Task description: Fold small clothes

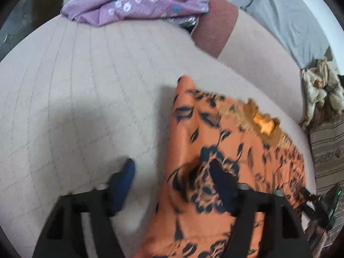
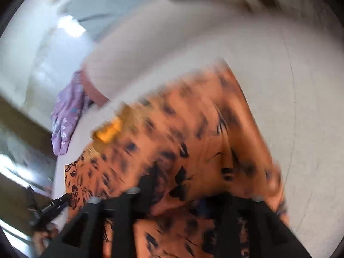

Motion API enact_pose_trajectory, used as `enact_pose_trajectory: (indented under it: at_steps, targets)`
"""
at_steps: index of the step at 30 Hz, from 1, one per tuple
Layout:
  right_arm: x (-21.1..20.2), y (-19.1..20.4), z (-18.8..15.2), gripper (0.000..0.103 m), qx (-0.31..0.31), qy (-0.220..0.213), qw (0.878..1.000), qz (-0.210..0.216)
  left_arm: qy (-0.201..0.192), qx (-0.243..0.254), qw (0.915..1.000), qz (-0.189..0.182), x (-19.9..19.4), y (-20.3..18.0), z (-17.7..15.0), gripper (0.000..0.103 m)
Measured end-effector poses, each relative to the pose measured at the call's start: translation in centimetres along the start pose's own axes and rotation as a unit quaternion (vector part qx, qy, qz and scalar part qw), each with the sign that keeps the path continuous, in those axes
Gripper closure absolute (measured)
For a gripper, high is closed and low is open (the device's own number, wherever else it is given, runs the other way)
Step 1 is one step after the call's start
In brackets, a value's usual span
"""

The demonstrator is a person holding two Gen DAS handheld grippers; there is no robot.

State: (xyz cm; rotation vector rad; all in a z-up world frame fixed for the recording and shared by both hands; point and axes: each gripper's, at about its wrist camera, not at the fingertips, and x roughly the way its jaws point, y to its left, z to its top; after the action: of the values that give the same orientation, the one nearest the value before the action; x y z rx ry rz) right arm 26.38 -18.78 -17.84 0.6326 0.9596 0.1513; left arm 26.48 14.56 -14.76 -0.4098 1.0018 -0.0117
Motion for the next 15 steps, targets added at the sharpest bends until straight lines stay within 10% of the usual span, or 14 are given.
enact_pose_trajectory:
  at_steps: [3, 4, 5, 6, 8, 12, 15]
  targets:
    - [-1.0, -1.2, 0.1, 0.037, 0.021, -0.028, 0.998, 0.049, 0.011, 0.026, 0.9996, -0.006, 1.1, -1.1, 1.3, 0.034]
    - [-1.2, -1.2, 0.3, 0.033, 0.024, -0.03, 0.997, 0.061, 0.019, 0.035, 0.9992, -0.007, 1.8, -1.3, 1.7, 0.075]
    - [-1.0, -1.2, 0.7, 0.033, 0.026, -0.025, 0.997, 0.062, 0.039, 0.043, 0.9983, 0.003, 2.8, -1.6, 2.1, 0.092]
    - [-0.7, -1.3, 1.1, 0.037, 0.029, -0.016, 0.998, 0.054, 0.036, 0.035, 0.9987, 0.0, 3.0, -1.5, 2.3, 0.092]
    - [0.1, -1.2, 1.9, 0.096, 0.032, 0.008, 0.998, 0.049, 0.015, 0.043, 0.999, 0.003, 2.2, -1.9, 2.7, 0.093]
    - [-3.1, 3.0, 3.0, 0.096, -0.058, -0.057, 0.996, 0.044, -0.064, 0.069, 0.9955, -0.008, -1.2, -2.9, 2.8, 0.093]
    - [-3.2, 3.0, 2.5, 0.091, -0.084, -0.094, 0.992, 0.005, -0.028, 0.036, 0.9985, 0.03, 2.0, -0.5, 2.0, 0.083]
